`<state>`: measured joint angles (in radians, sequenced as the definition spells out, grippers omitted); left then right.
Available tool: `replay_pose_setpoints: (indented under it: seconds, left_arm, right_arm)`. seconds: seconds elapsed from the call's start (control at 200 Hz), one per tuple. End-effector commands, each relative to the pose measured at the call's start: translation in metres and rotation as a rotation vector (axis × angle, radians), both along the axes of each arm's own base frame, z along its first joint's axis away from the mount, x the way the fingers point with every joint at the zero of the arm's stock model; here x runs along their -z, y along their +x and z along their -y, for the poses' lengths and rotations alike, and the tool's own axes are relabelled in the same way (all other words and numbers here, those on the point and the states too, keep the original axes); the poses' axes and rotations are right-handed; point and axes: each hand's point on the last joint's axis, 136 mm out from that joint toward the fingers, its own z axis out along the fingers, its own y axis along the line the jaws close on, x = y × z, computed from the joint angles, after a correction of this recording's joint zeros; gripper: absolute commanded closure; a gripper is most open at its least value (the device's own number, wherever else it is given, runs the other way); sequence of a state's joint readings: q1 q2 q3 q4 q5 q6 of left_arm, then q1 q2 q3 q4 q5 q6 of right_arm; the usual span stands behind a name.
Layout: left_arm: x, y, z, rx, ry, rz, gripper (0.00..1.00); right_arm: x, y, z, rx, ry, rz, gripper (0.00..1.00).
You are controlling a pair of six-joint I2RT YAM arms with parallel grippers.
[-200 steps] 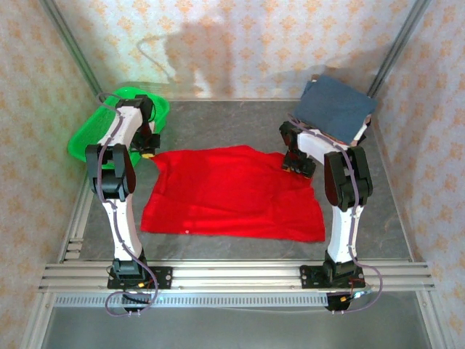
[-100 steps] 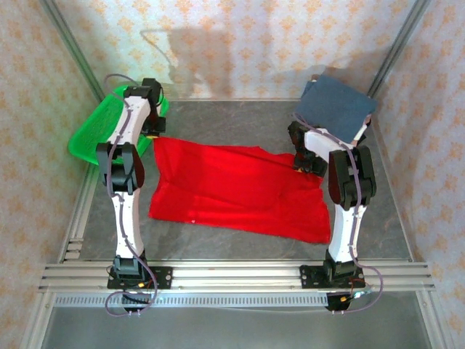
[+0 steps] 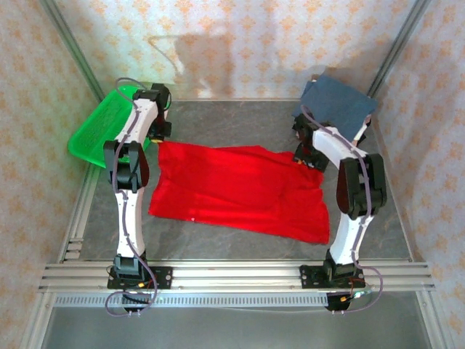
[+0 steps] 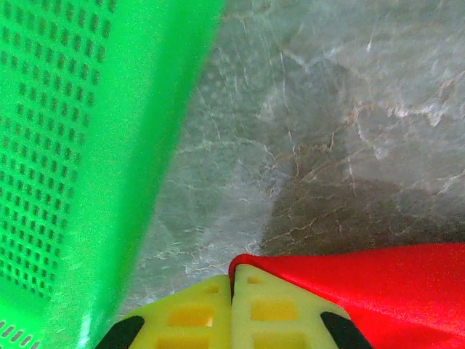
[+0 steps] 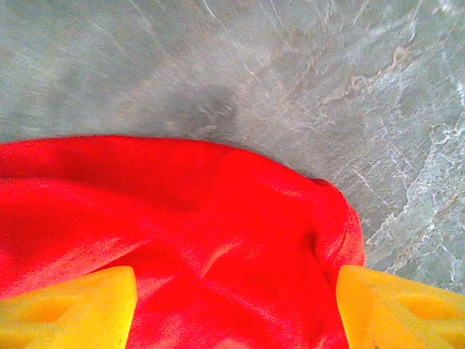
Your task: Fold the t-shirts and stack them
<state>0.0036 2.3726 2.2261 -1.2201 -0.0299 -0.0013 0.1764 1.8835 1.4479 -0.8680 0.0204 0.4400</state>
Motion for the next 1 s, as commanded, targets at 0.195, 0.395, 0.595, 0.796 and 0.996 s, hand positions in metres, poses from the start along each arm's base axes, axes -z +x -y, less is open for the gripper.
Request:
replay_pose_setpoints:
  seconds: [0.195,0.395,0.595,0.796,0.996]
  left_arm:
    - [-0.016,-0.015,0.005,-0.005,-0.042,0.035,0.94]
    - [-0.013,-0.024,0.008,-0.007,-0.058,0.027,0.95]
    - [-0.014,-0.032,0.012,-0.015,-0.073,0.031,0.95]
    - [-0.017,-0.036,0.015,-0.024,-0.086,0.04,0.95]
    - [-0.017,-0.036,0.015,-0.029,-0.088,0.045,0.95]
  right_arm:
    - [-0.039,0.05,-0.005,-0.066,0.101,0.086,0.27]
    - [-0.017,0.09,-0.025,-0.154,0.177,0.103,0.3]
    - [-0.008,0.117,-0.049,-0.24,0.248,0.136,0.33]
    - [0.014,0.116,-0.055,-0.295,0.248,0.073,0.37]
    - [0.034,0.103,-0.063,-0.356,0.226,0.012,0.38]
